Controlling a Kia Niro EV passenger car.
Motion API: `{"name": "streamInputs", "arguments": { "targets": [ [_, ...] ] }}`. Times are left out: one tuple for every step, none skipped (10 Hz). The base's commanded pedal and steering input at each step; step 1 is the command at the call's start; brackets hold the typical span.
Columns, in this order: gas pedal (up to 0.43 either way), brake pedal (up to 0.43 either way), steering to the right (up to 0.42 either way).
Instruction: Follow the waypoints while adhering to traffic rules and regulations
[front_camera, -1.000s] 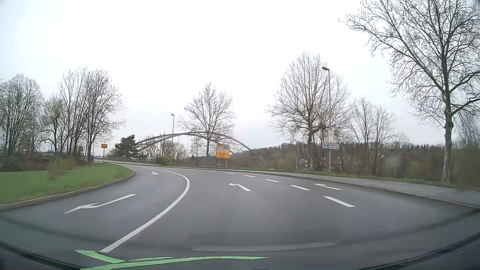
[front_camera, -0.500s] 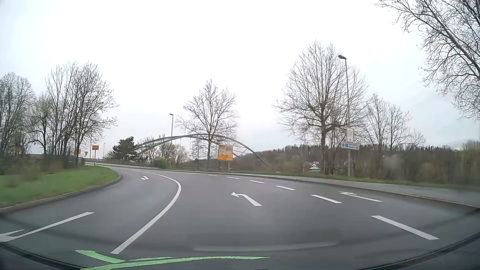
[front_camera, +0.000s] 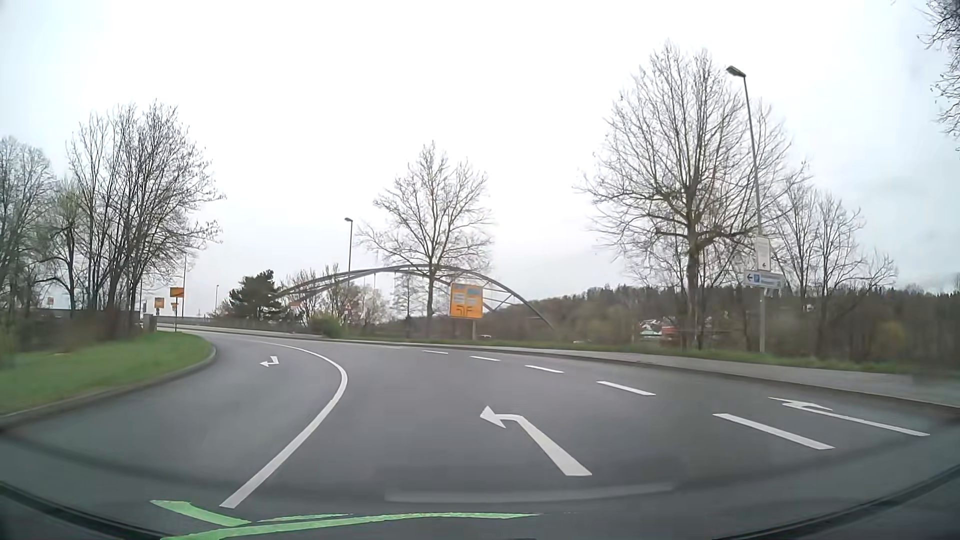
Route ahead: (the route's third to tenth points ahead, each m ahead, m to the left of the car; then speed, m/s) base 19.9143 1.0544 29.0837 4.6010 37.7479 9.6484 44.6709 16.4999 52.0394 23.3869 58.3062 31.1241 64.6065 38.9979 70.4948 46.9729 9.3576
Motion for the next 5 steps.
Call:
{"name": "streamInputs", "arguments": {
  "targets": [
    [0.268,0.000,-0.045],
    [0.260,0.000,-0.051],
    [0.240,0.000,-0.054],
    [0.209,0.000,-0.055],
    [0.209,0.000,-0.055]
  ]
}}
